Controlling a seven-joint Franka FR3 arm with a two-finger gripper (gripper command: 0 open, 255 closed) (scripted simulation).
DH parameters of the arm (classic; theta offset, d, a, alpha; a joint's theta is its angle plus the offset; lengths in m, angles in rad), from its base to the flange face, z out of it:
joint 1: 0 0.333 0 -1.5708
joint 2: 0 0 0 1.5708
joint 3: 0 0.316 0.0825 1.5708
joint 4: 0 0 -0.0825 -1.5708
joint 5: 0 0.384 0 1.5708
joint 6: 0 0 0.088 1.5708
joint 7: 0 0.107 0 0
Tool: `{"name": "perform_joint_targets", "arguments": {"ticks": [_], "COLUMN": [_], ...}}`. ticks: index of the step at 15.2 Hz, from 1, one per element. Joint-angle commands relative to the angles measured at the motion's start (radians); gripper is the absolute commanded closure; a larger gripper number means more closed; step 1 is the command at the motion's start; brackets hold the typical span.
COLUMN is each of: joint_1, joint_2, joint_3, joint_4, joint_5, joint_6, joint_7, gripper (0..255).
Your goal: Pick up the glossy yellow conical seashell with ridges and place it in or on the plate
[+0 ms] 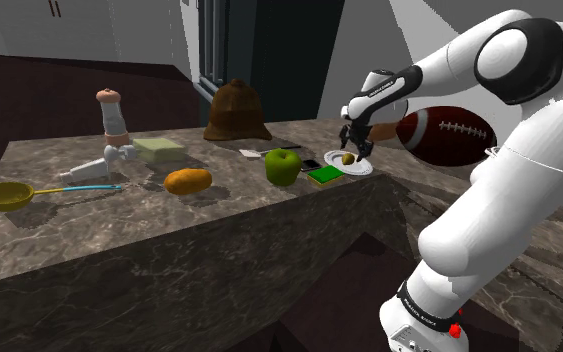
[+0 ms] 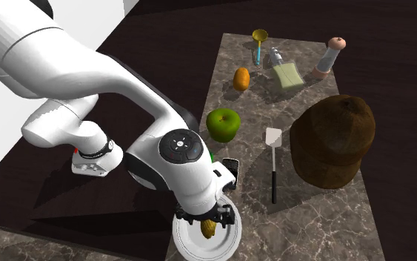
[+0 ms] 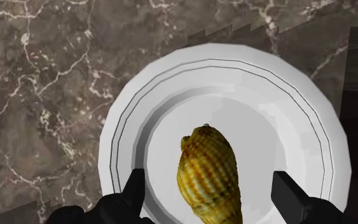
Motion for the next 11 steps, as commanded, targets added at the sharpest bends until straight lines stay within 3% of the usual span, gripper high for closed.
{"name": "perform_joint_targets", "arguments": {"ticks": [1, 3, 11], "joint_1": [0.003, 0.006, 0.006], "joint_2": [-0.039, -0.082, -0.082], "joint_3": [0.004, 0.008, 0.008], "joint_4": [0.008, 0.022, 0.022], "joint_5": [-0.006, -0.012, -0.012], "joint_6": [-0.047, -0.105, -0.105], "joint_7": [0.006, 0.011, 0.011], "gripper": [0, 0, 0]}}
